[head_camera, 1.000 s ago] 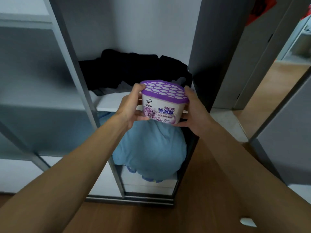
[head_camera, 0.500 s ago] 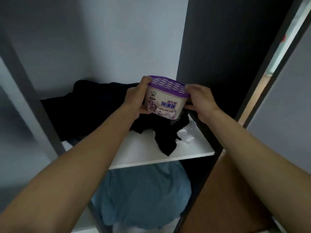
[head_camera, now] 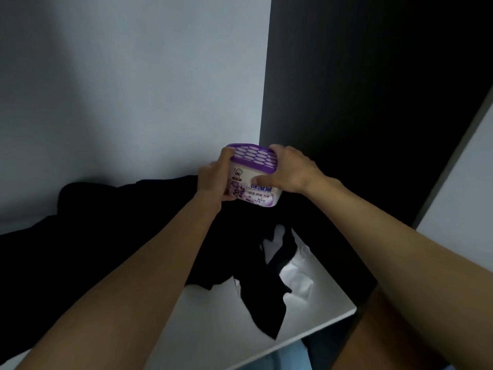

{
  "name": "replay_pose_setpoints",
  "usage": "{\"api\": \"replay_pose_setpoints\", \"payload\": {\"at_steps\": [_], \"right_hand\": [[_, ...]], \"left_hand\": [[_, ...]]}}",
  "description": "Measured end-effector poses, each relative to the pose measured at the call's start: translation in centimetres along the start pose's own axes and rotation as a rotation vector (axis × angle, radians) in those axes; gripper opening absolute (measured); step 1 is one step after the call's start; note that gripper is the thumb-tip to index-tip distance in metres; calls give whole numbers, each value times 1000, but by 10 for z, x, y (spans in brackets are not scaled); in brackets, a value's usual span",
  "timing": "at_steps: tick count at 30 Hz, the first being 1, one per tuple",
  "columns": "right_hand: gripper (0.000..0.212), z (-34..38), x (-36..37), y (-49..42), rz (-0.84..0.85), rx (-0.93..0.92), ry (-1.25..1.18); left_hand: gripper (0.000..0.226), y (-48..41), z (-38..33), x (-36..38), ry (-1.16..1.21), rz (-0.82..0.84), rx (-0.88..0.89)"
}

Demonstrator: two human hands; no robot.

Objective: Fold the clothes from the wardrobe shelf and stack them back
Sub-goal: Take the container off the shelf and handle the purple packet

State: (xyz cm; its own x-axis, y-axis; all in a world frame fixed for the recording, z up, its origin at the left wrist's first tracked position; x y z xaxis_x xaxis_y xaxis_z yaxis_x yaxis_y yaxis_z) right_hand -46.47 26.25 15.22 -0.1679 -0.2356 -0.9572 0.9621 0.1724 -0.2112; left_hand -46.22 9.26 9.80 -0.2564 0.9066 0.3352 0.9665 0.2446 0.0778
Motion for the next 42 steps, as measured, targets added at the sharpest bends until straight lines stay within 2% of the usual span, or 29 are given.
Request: {"api": "replay_pose_setpoints", "payload": {"at_steps": [7,10,12,14,15,16,19,21,22,28,30,32,33,34,36,37,42], "right_hand": [[85,0,-3,-63,-32,-77,101],[87,-2,4,-86,-89,-68,116],[88,-3,10,-105,-149,-67,165],[87,-2,19,-123,-185,-71,215],[87,-2,25,-133,-192,-65,231],[87,-2,32,-143,-191,-53,240],[89,-5,57,-170,-158,-18,236],[89,-8,75,-184,-119,-8,233],[89,-10,83,-190,-96,-7,237],[95,-15,123,-206,24,-9,286],[96,-18,131,-209,49,2,270],[96,-20,137,-210,79,-3,253],[96,-22,141,-211,93,-6,245],[97,-24,144,-211,108,-2,236],[97,-27,152,-209,139,23,207],[97,-28,154,-209,146,34,195],[91,-25,155,-207,87,14,240]], "left_hand": [[55,-59,-17,19,-59,41,59],[63,-86,-8,21,-40,119,50],[55,-108,5,27,68,162,10],[41,-133,23,24,148,85,-48],[31,-145,30,19,55,46,-34],[25,-158,37,14,-148,49,6],[22,-179,78,10,-809,288,51],[26,-181,104,7,-1063,405,40],[27,-183,109,6,-1100,410,56],[24,-189,123,2,-948,543,63],[22,-195,124,-1,-882,475,82],[13,-204,124,-6,-790,334,99],[16,-207,124,-10,-726,256,89],[29,-209,124,-12,-653,208,70],[55,-210,124,-8,-508,225,43],[60,-210,125,-6,-478,262,36],[57,-212,122,-2,-505,376,72]]}}
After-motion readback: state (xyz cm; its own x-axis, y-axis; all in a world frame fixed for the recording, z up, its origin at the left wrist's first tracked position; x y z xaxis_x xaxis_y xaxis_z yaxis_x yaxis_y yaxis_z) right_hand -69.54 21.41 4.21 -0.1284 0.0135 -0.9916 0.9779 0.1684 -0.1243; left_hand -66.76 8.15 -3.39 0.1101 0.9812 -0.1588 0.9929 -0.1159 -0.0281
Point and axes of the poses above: each hand's wrist, its own y-axis away from the middle knuckle, its own x-axis out of the palm, z = x × y, the point moved 6 cm from there along -y, towards the middle knuckle, and after that the axes turned 12 degrees about y, right-handed, at the moved point
